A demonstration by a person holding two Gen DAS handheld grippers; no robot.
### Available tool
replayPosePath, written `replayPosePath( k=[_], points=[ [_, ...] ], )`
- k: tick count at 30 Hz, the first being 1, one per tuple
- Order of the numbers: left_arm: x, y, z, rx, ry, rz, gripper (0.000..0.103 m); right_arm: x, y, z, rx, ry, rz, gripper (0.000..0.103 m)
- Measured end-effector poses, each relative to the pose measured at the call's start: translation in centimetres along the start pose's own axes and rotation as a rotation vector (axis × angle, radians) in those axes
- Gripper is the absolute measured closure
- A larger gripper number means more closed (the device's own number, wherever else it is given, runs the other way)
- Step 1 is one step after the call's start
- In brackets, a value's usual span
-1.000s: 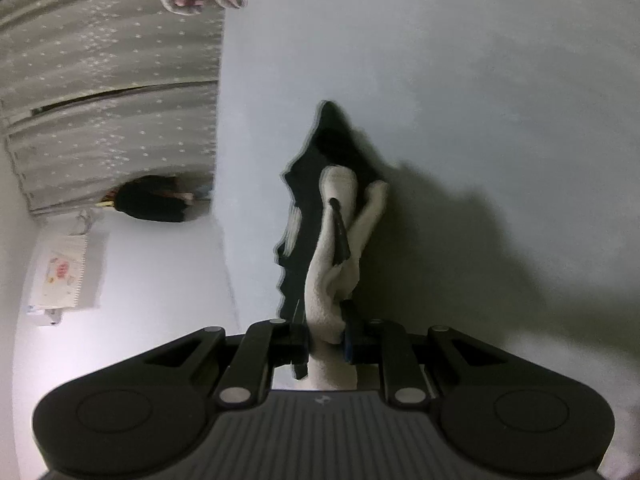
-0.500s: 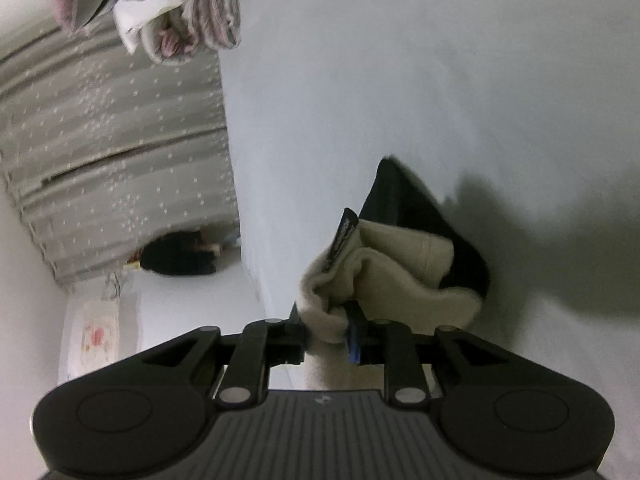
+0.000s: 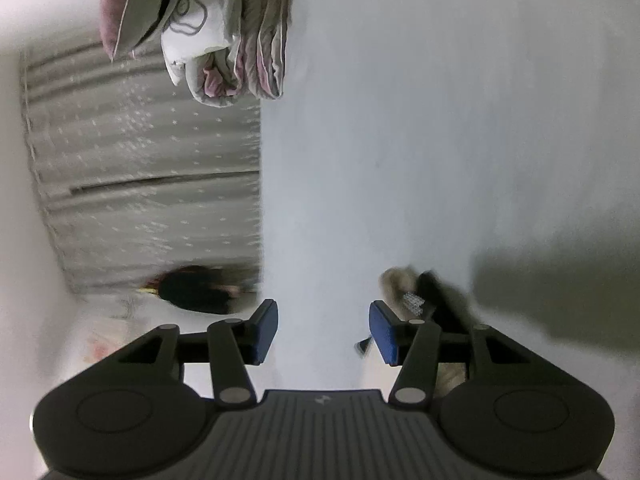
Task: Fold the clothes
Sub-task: 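Lift the side edge with both tools and fold it over the bundle, then lay the folded edge down and open both tools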
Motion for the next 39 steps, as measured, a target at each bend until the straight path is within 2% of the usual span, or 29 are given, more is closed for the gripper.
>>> replayPosePath(
  k=[2,4,7,11,12,13,14,15,17,21,22,24,27,29,32,34,36,38,39],
  points=[
    [-0.4,1.2,0.2,0.084,0.007,0.132,0.033,-0.3,-0.7,0.3,-0.046,0.009,-0.11,0.051],
    [-0.9,2.2,0.4,0.135,0.008,0.238,0.033,-0.8,-2.0,1.0,-0.107,0.027,-0.257,0.051],
    [-1.4,3.0,0.8,0.18,0.005,0.341,0.036,-2.2,-3.3,2.3,-0.193,0.043,-0.483,0.051],
    [-2.3,3.3,1.2,0.216,0.0,0.43,0.054,-5.3,-4.1,4.0,-0.304,0.076,-0.772,0.053],
    [-2.6,3.4,1.3,0.227,0.006,0.46,0.058,-6.2,-4.1,4.4,-0.322,0.087,-0.842,0.059],
    [-2.9,3.5,1.3,0.239,0.012,0.491,0.071,-7.2,-4.0,4.7,-0.341,0.099,-0.913,0.072],
    [-3.3,3.5,1.6,0.25,0.02,0.525,0.084,-8.1,-4.1,4.9,-0.36,0.109,-0.993,0.08],
    [-3.7,3.6,1.5,0.257,0.03,0.554,0.088,-9.0,-4.1,5.1,-0.379,0.126,-1.067,0.09],
    [-4.3,4.2,0.9,0.252,0.058,0.596,0.089,-10.2,-4.2,5.1,-0.38,0.18,-1.149,0.091],
    [-4.2,5.5,-0.7,0.177,0.128,0.601,0.09,-11.0,-5.1,3.6,-0.324,0.294,-1.143,0.092],
    [-4.2,5.6,-0.6,0.179,0.134,0.615,0.09,-11.0,-5.3,3.4,-0.317,0.313,-1.148,0.092],
    [-4.3,5.6,-0.3,0.189,0.143,0.65,0.089,-11.3,-5.0,3.9,-0.347,0.31,-1.171,0.092],
    [-5.2,4.7,1.7,0.281,0.112,0.723,0.087,-11.6,-3.2,4.7,-0.436,0.253,-1.194,0.092],
    [-5.9,4.4,2.2,0.312,0.116,0.762,0.08,-11.4,-2.8,5.0,-0.453,0.243,-1.192,0.091],
    [-5.7,5.0,1.5,0.329,0.127,0.751,0.072,-11.5,-3.2,4.4,-0.465,0.245,-1.217,0.09],
    [-5.6,5.5,0.5,0.338,0.153,0.741,0.069,-11.5,-3.5,4.2,-0.472,0.256,-1.24,0.077],
    [-5.7,6.2,-0.9,0.324,0.196,0.748,0.064,-11.9,-4.0,3.4,-0.471,0.278,-1.258,0.07],
    [-6.1,7.0,-2.1,0.293,0.227,0.761,0.052,-12.8,-4.8,2.5,-0.44,0.291,-1.286,0.063],
    [-6.3,7.4,-2.8,0.277,0.242,0.768,0.051,-13.4,-5.1,2.2,-0.427,0.295,-1.304,0.059]
  ],
)
Point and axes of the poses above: each gripper's, at about its wrist camera, not at the fingertips, and z roughly the way its jaws point, y to its right, x to its top, the point moved 3 cm from there along z, roughly the way its jaws point, and after that the axes turned 3 degrees about y, right-handed, at the moved point
